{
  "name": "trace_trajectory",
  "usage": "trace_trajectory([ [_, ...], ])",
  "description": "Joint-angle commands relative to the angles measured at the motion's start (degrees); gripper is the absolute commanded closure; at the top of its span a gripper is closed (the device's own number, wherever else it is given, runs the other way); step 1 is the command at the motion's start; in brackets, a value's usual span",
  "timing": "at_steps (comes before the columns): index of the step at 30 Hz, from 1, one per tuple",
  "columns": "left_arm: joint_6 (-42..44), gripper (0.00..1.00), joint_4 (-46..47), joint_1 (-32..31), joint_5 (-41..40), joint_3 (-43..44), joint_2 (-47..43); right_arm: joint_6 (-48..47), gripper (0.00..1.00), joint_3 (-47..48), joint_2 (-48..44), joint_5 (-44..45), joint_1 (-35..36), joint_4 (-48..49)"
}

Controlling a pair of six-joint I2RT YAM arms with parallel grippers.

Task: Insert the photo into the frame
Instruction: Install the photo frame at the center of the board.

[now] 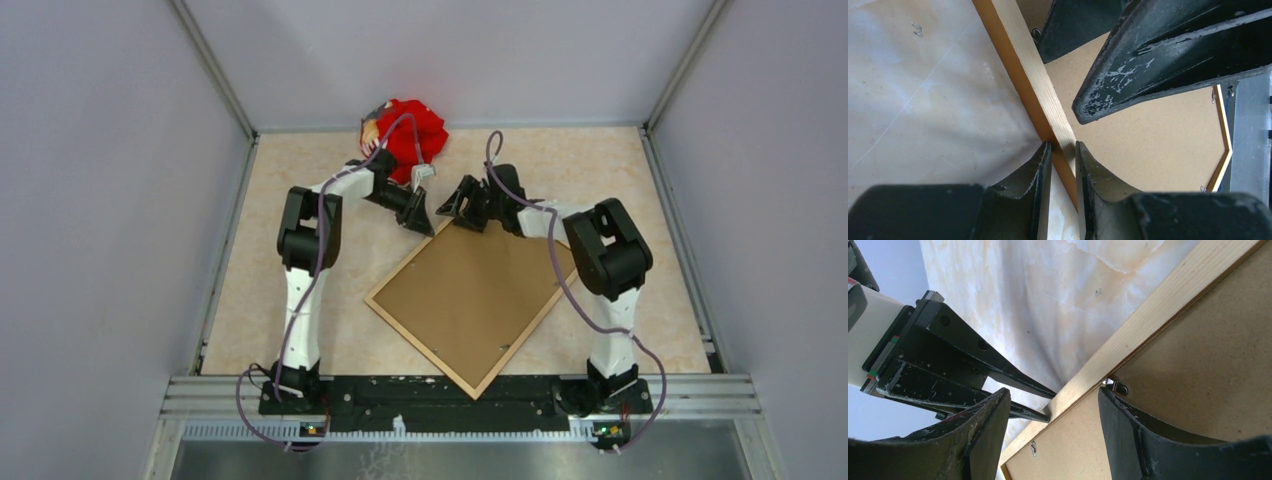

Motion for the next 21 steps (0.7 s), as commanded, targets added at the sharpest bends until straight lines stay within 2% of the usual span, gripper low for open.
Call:
trace_trajectory([
  [1,3.21,0.73,-3.99,-0.91,-3.02,-2.55,-0.49,-1.1,0.35,2.85,1.86,3.28,0.37,0.39],
  [11,3.68,0.73,-4.24,-0.91,-3.29,-3.28,-1.17,-1.62,0.35,3.48,0.61,2.18,0.45,0.19],
  [15,3.2,0.73,-3.99,-0.74,-3.45,-3.37,-1.65,-4.76,0.3,2.97,-4.94,2.37,-0.04,-4.13],
  [21,3.58,0.73,-3.88,-0.73,-3.53,-4.2,-2.22,-9.46,0.26,-4.84,-16.69,8.44,-5.15,-11.6],
])
